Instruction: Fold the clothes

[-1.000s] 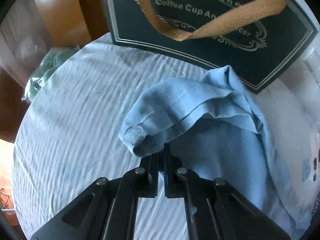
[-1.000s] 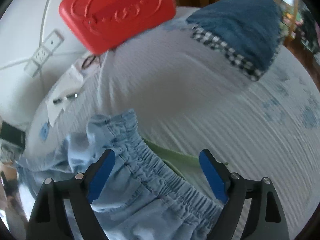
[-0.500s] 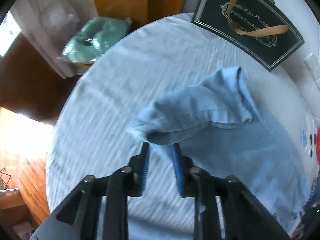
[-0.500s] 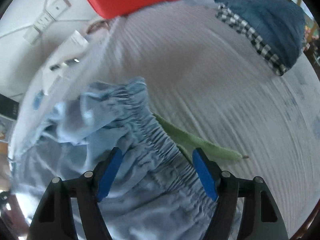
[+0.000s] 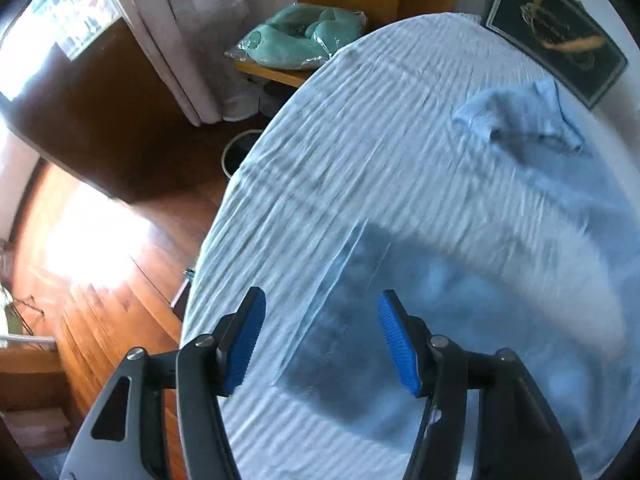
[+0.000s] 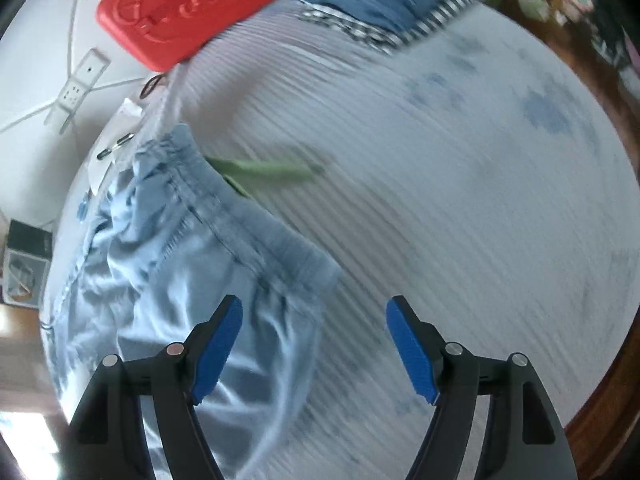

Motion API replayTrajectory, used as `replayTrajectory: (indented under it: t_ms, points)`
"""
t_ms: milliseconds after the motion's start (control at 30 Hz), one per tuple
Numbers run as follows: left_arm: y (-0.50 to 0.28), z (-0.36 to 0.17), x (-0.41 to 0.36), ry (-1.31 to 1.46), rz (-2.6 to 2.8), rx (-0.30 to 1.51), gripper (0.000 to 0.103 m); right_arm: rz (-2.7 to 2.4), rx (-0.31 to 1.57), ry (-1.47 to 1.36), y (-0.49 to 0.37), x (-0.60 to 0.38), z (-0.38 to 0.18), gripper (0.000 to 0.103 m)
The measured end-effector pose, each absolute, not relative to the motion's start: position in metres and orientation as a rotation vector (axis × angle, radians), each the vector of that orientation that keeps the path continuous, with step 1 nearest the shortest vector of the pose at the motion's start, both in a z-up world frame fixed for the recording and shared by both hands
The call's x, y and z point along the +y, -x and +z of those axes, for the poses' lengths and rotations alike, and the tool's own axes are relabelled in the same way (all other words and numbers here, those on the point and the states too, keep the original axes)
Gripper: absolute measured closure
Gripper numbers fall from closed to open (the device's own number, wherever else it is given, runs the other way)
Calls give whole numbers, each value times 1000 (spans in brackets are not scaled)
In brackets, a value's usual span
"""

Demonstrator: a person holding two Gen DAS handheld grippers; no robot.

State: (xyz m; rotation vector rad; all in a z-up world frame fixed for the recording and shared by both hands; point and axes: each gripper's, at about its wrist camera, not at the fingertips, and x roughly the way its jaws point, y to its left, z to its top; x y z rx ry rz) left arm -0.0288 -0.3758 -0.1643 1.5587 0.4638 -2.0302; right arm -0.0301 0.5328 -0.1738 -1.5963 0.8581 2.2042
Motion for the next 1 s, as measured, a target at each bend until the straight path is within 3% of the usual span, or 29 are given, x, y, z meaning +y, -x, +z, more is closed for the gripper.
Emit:
replayTrajectory:
  t_ms: [100, 233, 333, 367, 400, 433, 467, 533, 633, 700, 767, 800, 833, 867, 900, 933, 1000]
  points:
    - [31, -178, -369, -1577, -2058, 431, 45, 2196, 878, 1601, 22, 534, -179, 18]
    - [44, -187, -362, -1579, -2096, 378, 43, 2220, 912, 1589, 27, 531, -183, 16]
    - [45, -188, -367, -1586, -2061, 466, 44, 2229, 905, 1607, 36, 519, -189, 16]
    - [45, -187, -368, -1593, -2055, 491, 49, 2232, 895, 1617, 40, 513, -192, 16]
    - [46, -185, -368, -1604, -2056, 502, 67, 2235, 885, 1627, 43, 508, -194, 16]
    - [51, -178, -365, -1591, -2079, 488, 94, 2239, 868, 1639, 45, 502, -196, 18]
    - [56, -167, -361, -1565, -2112, 461, 98, 2244, 829, 1659, 47, 495, -197, 25]
    - [68, -147, -354, -1511, -2178, 407, 98, 2253, 723, 1718, 54, 477, -199, 91]
    - [85, -115, -342, -1427, -2273, 325, 98, 2284, 710, 1655, 53, 474, -184, 100]
    - [105, -103, -338, -1400, -2325, 296, 98, 2262, 700, 1568, 43, 492, -168, 100]
    - [125, -102, -338, -1447, -2340, 303, 93, 2239, 735, 1549, 37, 506, -164, 100]
    - [131, -102, -336, -1473, -2329, 309, 79, 2230, 765, 1554, 34, 512, -165, 100]
    - [137, -103, -335, -1500, -2319, 316, 56, 2230, 796, 1555, 32, 516, -165, 100]
    - [135, -101, -334, -1497, -2318, 316, 44, 2243, 821, 1550, 29, 516, -165, 98]
    - [128, -97, -333, -1467, -2326, 313, 27, 2250, 834, 1542, 25, 515, -164, 93]
    - [121, -95, -332, -1454, -2330, 318, 21, 2255, 842, 1531, 21, 514, -164, 89]
    - [103, -96, -333, -1464, -2317, 348, 21, 2250, 880, 1497, 12, 517, -163, 76]
